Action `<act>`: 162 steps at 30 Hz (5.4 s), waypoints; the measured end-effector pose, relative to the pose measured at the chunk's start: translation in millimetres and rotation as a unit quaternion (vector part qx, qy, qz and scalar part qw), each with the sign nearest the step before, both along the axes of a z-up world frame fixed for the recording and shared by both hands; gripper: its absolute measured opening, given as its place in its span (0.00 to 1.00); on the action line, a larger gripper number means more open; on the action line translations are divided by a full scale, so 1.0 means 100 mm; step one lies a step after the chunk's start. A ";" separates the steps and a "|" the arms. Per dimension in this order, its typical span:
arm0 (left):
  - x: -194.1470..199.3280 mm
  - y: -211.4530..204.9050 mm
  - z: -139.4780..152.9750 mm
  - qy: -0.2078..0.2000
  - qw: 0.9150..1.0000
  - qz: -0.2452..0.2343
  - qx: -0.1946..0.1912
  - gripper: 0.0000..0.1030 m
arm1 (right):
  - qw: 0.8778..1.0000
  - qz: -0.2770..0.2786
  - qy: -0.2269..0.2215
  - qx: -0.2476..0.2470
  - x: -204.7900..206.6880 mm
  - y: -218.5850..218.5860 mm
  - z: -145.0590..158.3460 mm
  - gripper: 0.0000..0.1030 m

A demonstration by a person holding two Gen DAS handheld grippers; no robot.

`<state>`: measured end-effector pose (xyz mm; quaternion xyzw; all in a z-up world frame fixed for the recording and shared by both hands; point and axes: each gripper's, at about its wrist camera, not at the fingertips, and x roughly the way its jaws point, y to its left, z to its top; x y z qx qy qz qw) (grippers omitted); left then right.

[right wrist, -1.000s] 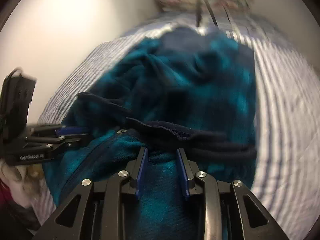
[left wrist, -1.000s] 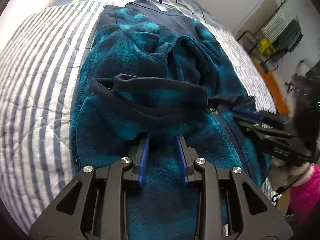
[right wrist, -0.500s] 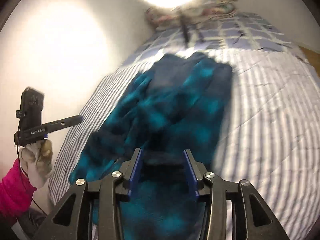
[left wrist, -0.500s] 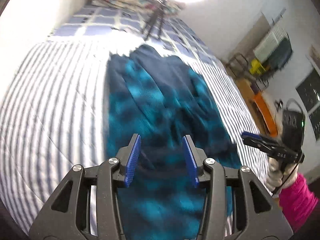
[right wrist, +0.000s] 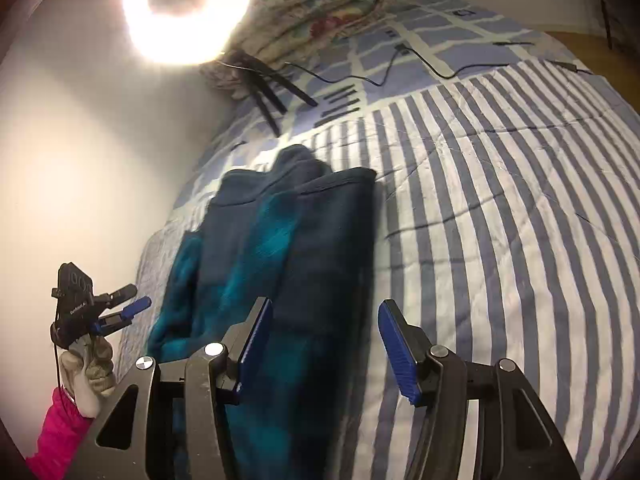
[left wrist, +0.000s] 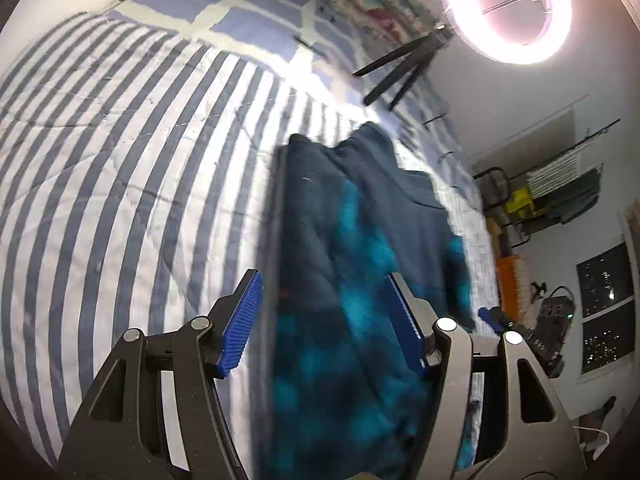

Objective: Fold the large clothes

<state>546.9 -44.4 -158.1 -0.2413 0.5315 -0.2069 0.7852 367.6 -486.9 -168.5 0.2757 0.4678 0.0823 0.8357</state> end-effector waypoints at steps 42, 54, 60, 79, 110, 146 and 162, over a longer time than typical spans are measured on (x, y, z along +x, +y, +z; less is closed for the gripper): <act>-0.58 -0.62 1.01 -0.152 0.984 -0.078 0.049 0.07 | 0.980 0.059 -0.121 -0.149 -0.29 0.85 1.18 0.08; -1.83 -0.41 1.19 -0.162 0.979 -0.107 0.067 0.07 | 0.978 0.075 -0.093 -0.169 -1.56 1.14 1.28 0.07; -2.31 -0.28 1.12 -0.149 0.979 -0.109 0.088 0.08 | 0.977 0.081 -0.068 -0.185 -2.03 1.29 1.12 0.08; -3.37 0.72 1.35 -0.158 0.984 -0.057 0.066 0.36 | 0.975 0.093 -0.109 -0.171 -2.77 1.34 1.44 0.49; -2.79 0.67 0.88 -0.039 0.999 0.026 -0.005 0.58 | 0.984 0.111 -0.065 -0.122 -3.20 1.35 1.15 0.73; -2.98 0.18 0.18 0.030 0.996 -0.025 0.079 0.12 | 0.995 0.039 0.096 0.001 -2.72 1.26 0.52 0.21; -2.72 -0.32 0.83 -0.086 0.988 -0.026 0.124 0.22 | 0.976 0.049 -0.075 -0.197 -2.34 1.65 1.06 0.29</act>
